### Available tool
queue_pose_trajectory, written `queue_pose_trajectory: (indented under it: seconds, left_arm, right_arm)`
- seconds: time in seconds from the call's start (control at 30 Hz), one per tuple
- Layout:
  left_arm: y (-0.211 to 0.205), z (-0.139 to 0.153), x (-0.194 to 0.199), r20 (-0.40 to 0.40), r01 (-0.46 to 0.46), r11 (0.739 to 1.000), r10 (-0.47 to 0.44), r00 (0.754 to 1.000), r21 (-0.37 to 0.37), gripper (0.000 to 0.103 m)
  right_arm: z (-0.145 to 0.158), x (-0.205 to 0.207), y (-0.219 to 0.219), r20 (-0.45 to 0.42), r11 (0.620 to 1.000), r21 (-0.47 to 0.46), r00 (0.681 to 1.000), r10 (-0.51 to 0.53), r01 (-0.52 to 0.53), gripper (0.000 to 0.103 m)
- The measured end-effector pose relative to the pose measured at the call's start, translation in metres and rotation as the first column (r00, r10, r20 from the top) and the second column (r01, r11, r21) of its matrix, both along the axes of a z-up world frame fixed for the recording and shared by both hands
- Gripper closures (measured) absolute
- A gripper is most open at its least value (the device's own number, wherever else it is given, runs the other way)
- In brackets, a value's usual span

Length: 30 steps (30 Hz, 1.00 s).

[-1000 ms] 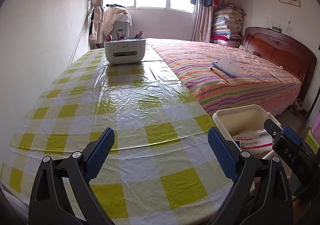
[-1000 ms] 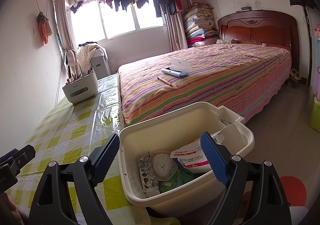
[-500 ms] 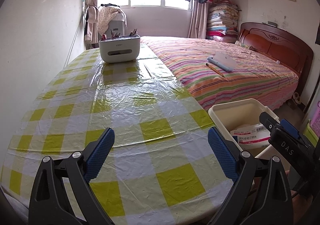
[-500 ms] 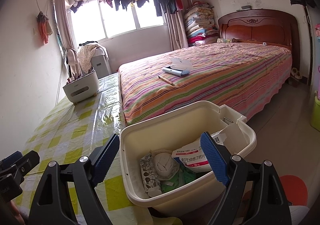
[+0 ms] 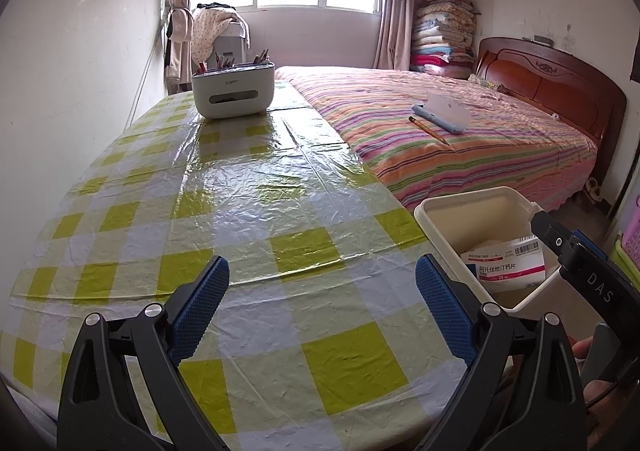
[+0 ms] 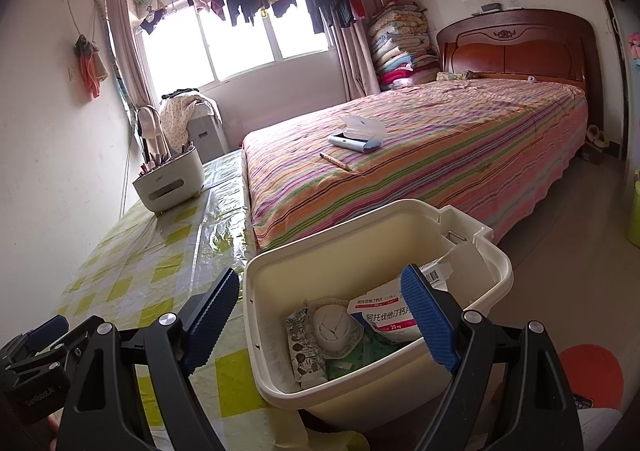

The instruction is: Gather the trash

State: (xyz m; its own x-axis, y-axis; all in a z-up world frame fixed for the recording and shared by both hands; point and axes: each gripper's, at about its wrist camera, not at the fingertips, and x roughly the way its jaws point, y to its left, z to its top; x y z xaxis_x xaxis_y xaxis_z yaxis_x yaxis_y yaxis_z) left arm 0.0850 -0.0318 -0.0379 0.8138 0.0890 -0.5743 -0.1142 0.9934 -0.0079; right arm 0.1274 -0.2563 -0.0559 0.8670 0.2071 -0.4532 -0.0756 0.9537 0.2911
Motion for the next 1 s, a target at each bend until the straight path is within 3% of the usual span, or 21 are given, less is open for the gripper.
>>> queue_pose_trajectory:
  seconds: [0.43,1.0]
  left_arm:
    - [-0.005,0.001,0.001,-0.009,0.007,0.998,-0.006,1.0,0.06,0.007]
    - [-0.018,-0.003,0.0,-0.011,0.085,0.994,-0.084,0.996,0.074,0.007]
  right_arm:
    - [-0.002,-0.001,0.001,-0.005,1.0,0.0,1.0,0.004,-0.004,0.022]
    - [-0.002,-0.003,0.0,-0.008,1.0,0.004,1.0,0.007,-0.007,0.022]
